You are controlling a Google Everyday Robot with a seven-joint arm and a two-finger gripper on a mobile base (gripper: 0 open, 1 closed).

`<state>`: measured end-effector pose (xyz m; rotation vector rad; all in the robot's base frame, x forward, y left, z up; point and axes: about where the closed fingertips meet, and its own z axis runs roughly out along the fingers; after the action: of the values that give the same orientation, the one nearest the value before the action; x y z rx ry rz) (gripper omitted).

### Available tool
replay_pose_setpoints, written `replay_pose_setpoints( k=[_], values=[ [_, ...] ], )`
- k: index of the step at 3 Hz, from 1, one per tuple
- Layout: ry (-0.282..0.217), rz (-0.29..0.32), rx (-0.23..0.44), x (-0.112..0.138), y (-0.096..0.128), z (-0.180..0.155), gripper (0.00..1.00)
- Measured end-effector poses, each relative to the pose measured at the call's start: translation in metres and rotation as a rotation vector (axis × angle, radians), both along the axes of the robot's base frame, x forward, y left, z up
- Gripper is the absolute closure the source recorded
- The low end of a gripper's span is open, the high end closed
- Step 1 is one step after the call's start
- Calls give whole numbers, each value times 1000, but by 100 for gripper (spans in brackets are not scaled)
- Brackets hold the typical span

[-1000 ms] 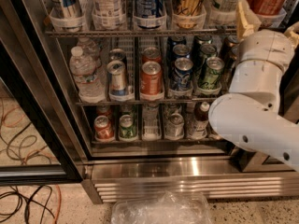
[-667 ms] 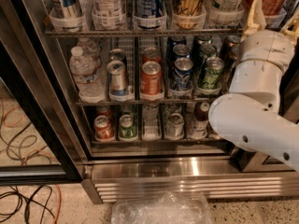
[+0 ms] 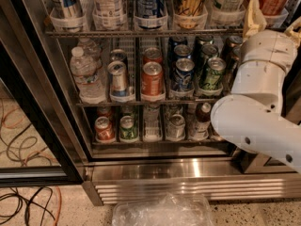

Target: Pick coke can from top shelf of fridge

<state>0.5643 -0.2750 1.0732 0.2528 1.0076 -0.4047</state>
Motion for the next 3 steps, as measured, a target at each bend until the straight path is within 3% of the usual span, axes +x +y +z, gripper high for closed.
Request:
replay_pose_setpoints(
  k=[1, 3],
  values=[
    [0, 1, -3, 0, 0, 1, 48],
    [-3, 32, -30, 11, 9, 2, 37]
  ],
)
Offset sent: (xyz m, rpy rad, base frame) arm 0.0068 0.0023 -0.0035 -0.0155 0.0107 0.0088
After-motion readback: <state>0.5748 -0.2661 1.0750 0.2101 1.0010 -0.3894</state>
